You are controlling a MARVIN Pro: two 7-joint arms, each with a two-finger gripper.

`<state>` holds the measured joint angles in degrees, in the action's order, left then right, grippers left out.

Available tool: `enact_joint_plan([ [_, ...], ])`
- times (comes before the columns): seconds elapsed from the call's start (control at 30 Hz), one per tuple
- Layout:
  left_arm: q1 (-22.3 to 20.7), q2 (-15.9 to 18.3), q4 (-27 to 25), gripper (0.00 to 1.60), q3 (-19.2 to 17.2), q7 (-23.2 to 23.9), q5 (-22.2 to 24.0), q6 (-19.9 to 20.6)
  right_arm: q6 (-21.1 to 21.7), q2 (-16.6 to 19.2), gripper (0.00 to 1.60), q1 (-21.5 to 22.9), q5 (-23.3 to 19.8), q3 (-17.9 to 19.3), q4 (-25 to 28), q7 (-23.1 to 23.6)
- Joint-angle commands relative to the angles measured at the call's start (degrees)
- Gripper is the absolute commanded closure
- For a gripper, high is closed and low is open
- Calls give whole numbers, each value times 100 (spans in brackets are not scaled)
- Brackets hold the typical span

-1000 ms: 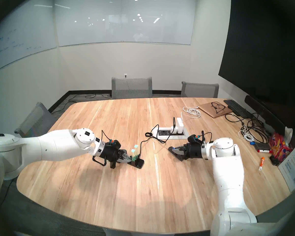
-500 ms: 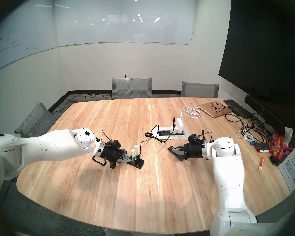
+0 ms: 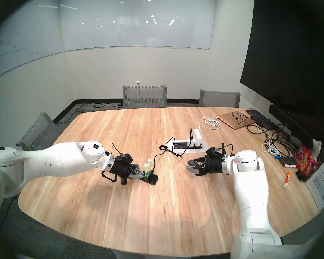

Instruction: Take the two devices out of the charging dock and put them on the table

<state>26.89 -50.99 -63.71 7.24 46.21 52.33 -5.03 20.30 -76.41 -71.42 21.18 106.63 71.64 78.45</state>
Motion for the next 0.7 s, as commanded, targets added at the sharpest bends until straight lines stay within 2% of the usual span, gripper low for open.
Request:
enact_joint_plan([
  [0.0,29,5,-11,160,27,9,-6,25,-24,-2,0,40,-9,11,140,-11],
  [0.33,29,4,-9,160,28,9,-5,23,34,-21,0,-17,-71,113,608,140],
  [0.67,29,4,-10,160,28,9,-5,24,59,-87,0,-263,-219,319,1146,398],
])
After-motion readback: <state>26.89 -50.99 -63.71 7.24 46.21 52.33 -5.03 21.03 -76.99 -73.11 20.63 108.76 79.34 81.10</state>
